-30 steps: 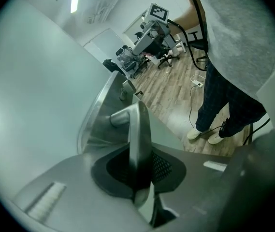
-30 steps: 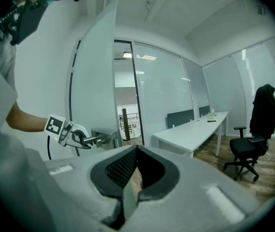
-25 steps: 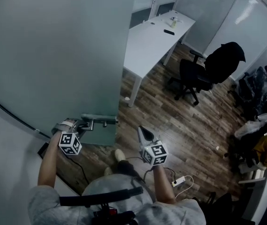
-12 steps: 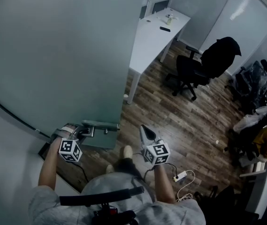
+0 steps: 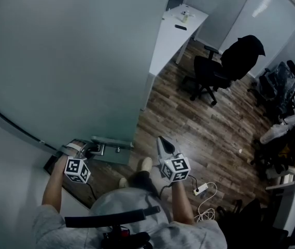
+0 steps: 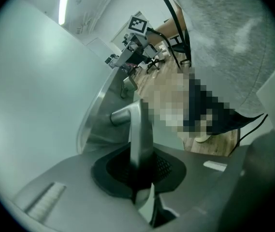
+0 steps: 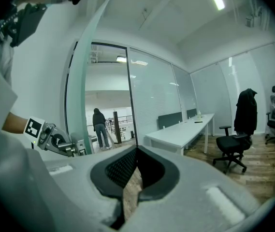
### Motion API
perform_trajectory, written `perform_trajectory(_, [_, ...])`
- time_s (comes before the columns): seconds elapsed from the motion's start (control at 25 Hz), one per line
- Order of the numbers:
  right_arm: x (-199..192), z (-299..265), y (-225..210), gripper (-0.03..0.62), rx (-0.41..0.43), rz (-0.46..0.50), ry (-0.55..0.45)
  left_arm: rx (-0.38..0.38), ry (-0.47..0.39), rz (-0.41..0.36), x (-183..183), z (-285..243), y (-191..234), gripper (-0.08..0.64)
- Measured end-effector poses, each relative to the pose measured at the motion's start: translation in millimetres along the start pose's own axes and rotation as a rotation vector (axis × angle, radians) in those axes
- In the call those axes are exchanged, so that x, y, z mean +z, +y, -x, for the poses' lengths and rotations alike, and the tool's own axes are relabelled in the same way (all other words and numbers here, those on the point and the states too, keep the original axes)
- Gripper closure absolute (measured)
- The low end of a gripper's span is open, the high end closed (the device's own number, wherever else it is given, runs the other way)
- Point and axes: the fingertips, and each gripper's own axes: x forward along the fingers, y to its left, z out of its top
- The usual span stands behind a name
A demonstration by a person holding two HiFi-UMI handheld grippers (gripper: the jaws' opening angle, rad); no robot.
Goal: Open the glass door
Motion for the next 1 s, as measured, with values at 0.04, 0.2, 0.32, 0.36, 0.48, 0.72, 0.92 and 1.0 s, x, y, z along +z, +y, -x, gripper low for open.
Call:
perform_trajectory(0.04, [0, 2, 0, 0.591, -0.004, 0.001, -0.003, -0.002, -0.002, -0.002, 1, 2, -3, 0.515])
perform_trajectory(0.2, [0, 9, 0, 0.591, -0.017, 0.001, -0.009, -0.013, -0.008, -0.012, 3, 10, -12, 0.514])
perform_trajectory(0.32, [-1, 12, 2, 0.591, -0.023, 0.0, -0.011, -0.019, -0.014, -0.018, 4, 14, -19, 0.514])
perform_trajectory(0.36, [-1, 12, 2, 0.591, -0.025, -0.001, -0.013, -0.021, -0.016, -0.02, 5, 16, -21, 0.514])
perform_trajectory(0.48, [1, 16, 6, 0.591, -0.028, -0.002, -0.02, -0.027, -0.022, -0.023, 8, 22, -26, 0.511])
perform_trajectory(0.72, [-2, 25, 13, 0.591, -0.031, 0.001, -0.019, -0.027, -0.036, -0.029, 12, 31, -38, 0.508])
perform_trajectory(0.92, [-3, 30, 16, 0.591, -0.036, 0.001, -0.014, -0.023, -0.038, -0.039, 12, 33, -39, 0.511])
perform_trajectory(1.0, [-5, 31, 17, 0.591, -0.04, 0.0, -0.009, -0.022, -0.04, -0.041, 11, 32, -38, 0.509])
